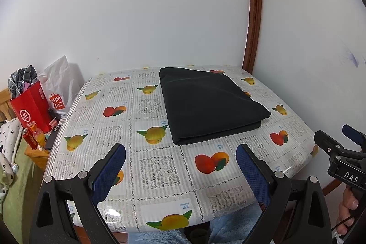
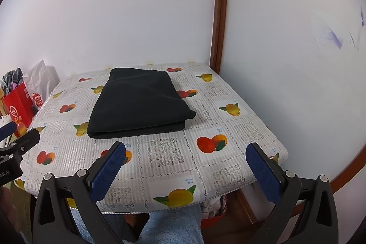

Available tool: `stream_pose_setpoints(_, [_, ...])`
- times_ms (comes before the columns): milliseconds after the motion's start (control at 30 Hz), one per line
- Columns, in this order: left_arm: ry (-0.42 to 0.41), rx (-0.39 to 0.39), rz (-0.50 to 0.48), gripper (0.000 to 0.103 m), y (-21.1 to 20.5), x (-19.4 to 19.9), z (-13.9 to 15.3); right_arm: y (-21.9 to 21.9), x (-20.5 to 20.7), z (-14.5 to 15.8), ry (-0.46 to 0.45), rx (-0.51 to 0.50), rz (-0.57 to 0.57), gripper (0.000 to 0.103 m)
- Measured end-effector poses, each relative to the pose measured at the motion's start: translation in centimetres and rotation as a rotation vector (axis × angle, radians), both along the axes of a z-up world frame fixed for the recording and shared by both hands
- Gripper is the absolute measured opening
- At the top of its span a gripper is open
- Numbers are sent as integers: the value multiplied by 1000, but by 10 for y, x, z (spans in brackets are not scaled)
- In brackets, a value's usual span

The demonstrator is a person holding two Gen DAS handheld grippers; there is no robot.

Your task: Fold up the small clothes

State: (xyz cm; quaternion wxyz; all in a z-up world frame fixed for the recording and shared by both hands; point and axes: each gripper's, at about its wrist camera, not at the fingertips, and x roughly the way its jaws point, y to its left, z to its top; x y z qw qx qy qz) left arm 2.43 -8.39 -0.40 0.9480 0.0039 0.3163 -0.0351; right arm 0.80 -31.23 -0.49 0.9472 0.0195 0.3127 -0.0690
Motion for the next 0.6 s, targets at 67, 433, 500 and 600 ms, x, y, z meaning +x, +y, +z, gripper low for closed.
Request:
stream_pose_setpoints(67, [0, 1, 2, 97, 0, 0, 0, -1, 0, 0, -1, 0, 1, 103])
stream_pose_setpoints(433, [0, -1, 8, 98, 3, 2, 1, -1, 1, 1, -4, -1, 7, 103])
stream_pose_setpoints(500, [1, -2, 11, 98, 4, 4, 1, -1, 3, 2, -2, -2, 12, 103])
stream_pose_setpoints(600, [5, 6, 14, 98, 5, 9, 0, 0, 6, 2, 0, -3, 18, 103])
